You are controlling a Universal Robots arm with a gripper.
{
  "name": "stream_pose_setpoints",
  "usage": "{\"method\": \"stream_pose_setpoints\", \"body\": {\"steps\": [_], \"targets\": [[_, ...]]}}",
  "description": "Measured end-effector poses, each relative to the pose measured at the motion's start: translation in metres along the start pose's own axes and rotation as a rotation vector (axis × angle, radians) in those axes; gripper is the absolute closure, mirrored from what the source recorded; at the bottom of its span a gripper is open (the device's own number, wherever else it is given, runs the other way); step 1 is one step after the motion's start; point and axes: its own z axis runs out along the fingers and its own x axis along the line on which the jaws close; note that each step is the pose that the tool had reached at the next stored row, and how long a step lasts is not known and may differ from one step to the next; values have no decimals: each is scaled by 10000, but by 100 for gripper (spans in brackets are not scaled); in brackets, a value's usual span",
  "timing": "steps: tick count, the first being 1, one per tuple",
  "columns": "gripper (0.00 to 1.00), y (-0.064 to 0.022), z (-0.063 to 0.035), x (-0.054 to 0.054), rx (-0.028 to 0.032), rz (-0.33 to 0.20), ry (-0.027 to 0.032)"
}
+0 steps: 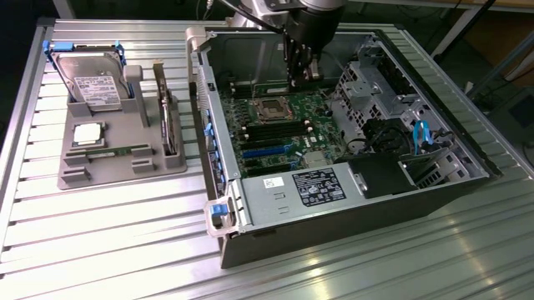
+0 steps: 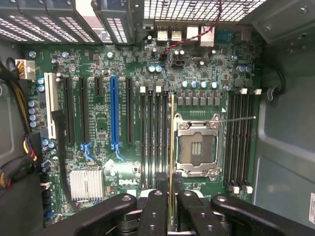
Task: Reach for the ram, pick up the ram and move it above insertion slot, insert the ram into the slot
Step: 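Insert the ram into the slot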
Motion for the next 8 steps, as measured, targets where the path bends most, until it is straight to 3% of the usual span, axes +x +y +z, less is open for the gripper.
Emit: {"method": "stream_pose_setpoints", "body": {"steps": [5,8], "targets": [[86,6,63,17,2,-1,6],[86,15,169,38,2,-1,6]]}}
